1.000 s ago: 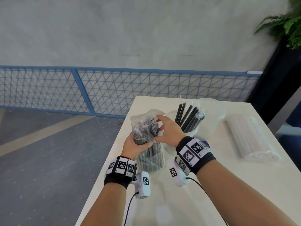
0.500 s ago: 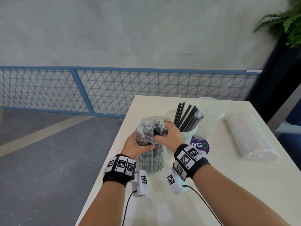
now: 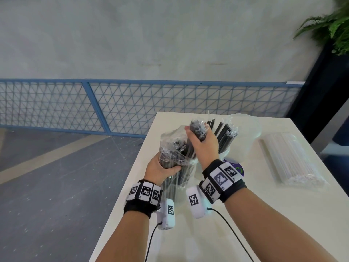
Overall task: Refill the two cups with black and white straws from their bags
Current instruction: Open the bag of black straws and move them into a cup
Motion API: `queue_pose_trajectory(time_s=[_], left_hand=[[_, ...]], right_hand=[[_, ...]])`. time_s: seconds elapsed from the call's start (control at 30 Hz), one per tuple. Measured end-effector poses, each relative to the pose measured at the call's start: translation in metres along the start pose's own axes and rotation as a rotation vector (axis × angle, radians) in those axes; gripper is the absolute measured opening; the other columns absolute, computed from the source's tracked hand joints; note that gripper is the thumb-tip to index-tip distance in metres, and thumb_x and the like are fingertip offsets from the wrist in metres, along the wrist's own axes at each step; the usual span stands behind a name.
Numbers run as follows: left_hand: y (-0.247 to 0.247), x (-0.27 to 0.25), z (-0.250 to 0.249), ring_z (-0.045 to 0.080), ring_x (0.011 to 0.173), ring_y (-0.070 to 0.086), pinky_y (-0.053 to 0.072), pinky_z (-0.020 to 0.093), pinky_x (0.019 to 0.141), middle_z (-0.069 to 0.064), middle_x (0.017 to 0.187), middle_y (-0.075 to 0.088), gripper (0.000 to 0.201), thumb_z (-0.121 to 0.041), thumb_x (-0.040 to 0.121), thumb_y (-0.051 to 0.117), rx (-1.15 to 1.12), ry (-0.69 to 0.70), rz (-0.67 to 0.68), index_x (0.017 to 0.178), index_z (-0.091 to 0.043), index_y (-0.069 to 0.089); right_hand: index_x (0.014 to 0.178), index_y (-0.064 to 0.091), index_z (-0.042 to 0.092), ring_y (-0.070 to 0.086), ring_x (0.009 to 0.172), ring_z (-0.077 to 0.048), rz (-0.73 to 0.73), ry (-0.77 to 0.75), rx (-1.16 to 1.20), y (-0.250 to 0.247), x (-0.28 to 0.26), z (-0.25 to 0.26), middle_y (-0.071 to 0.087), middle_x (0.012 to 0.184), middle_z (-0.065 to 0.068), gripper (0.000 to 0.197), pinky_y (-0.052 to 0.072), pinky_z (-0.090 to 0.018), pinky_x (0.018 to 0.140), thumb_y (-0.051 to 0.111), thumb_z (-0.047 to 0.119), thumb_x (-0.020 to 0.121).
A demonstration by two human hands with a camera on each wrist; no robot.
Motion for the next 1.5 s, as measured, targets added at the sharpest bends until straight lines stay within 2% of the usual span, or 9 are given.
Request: queue_pose_trajectory(time_s=[0.1,0.2,0.27,0.43,0.57,0.9,1.03,1.27,1.5], left_hand=[[0.000,-0.001,0.001,0.015,0.099,0.062,0.047,0.028,0.096,0.001,0.104,0.067,0.054,-0.010,0.063,0.082,0.039,-0.025,0.003,0.111,-0.012,0.058],[0.001,-0.003,-0.004,0.008,0.090,0.056,0.040,-0.004,0.069,-0.004,0.097,0.061,0.048,-0.006,0.066,0.080,0.065,-0.017,0.014,0.108,-0.012,0.057],[0.001,-0.004,-0.006,0.006,0.087,0.053,0.035,-0.008,0.061,-0.006,0.095,0.059,0.049,-0.003,0.067,0.079,0.066,-0.002,0.012,0.109,-0.010,0.056],[0.002,-0.005,-0.011,0.011,0.091,0.061,0.048,0.018,0.086,0.000,0.098,0.066,0.047,-0.004,0.065,0.080,0.034,0.009,0.001,0.105,-0.013,0.058],[0.004,-0.004,-0.009,0.017,0.094,0.066,0.052,0.031,0.089,0.007,0.100,0.070,0.046,-0.005,0.065,0.080,0.006,0.004,0.002,0.107,-0.009,0.062],[0.003,-0.003,-0.009,0.009,0.087,0.062,0.044,0.005,0.072,-0.002,0.093,0.067,0.045,-0.012,0.062,0.084,0.063,0.028,0.020,0.100,-0.016,0.059],[0.001,-0.002,-0.005,0.011,0.089,0.065,0.049,0.025,0.084,0.000,0.094,0.070,0.045,-0.013,0.061,0.085,0.017,-0.011,0.006,0.099,-0.014,0.062],[-0.003,0.001,0.000,0.015,0.087,0.062,0.046,0.028,0.087,-0.005,0.086,0.066,0.037,-0.006,0.065,0.081,-0.067,-0.063,-0.036,0.092,-0.019,0.061],[-0.009,0.007,0.010,0.022,0.089,0.066,0.050,0.032,0.086,-0.001,0.085,0.068,0.033,-0.005,0.064,0.082,-0.100,-0.094,-0.121,0.084,-0.021,0.062]], right_hand=[[0.100,0.059,0.017,0.064,0.091,-0.020,-0.087,-0.007,0.124,-0.011,0.011,0.018,0.067,0.095,-0.004,0.022,0.053,-0.035,0.084,0.067,0.029,0.083],[0.090,0.057,0.021,0.066,0.090,-0.023,-0.136,0.015,0.201,-0.020,0.020,0.023,0.067,0.092,-0.005,0.014,0.055,-0.042,0.085,0.068,0.024,0.081],[0.087,0.059,0.023,0.066,0.090,-0.025,-0.108,0.031,0.233,-0.021,0.022,0.020,0.067,0.091,-0.005,0.016,0.055,-0.043,0.083,0.071,0.023,0.078],[0.089,0.065,0.022,0.068,0.089,-0.012,0.105,0.105,0.171,-0.011,0.006,-0.004,0.072,0.094,0.002,0.025,0.053,-0.029,0.083,0.079,0.017,0.069],[0.092,0.069,0.019,0.069,0.092,-0.015,0.184,0.143,0.118,0.001,-0.012,-0.027,0.073,0.095,0.000,0.028,0.054,-0.039,0.090,0.080,0.013,0.067],[0.097,0.063,0.000,0.063,0.072,-0.019,-0.153,0.186,0.326,-0.021,0.019,-0.006,0.067,0.083,-0.008,0.026,0.054,-0.033,0.070,0.072,0.013,0.076],[0.086,0.063,-0.006,0.052,0.054,-0.011,-0.207,0.203,0.439,-0.033,0.029,-0.002,0.060,0.068,-0.002,0.019,0.041,-0.024,0.051,0.068,0.010,0.076],[0.077,0.060,0.006,0.049,0.061,-0.023,-0.290,0.291,0.691,-0.045,0.037,-0.007,0.054,0.077,-0.016,0.012,0.045,-0.028,0.052,0.067,0.004,0.069],[0.075,0.056,0.004,0.053,0.062,-0.019,-0.368,0.196,0.689,-0.067,0.038,0.009,0.053,0.067,-0.003,0.008,0.049,-0.032,0.058,0.064,0.002,0.074]])
Point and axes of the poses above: each hand's wrist, its own x-axis towards the middle knuckle, its own y-axis out of the palm, z = x × y, the point moved 6 cm from there along x, towards the middle knuckle
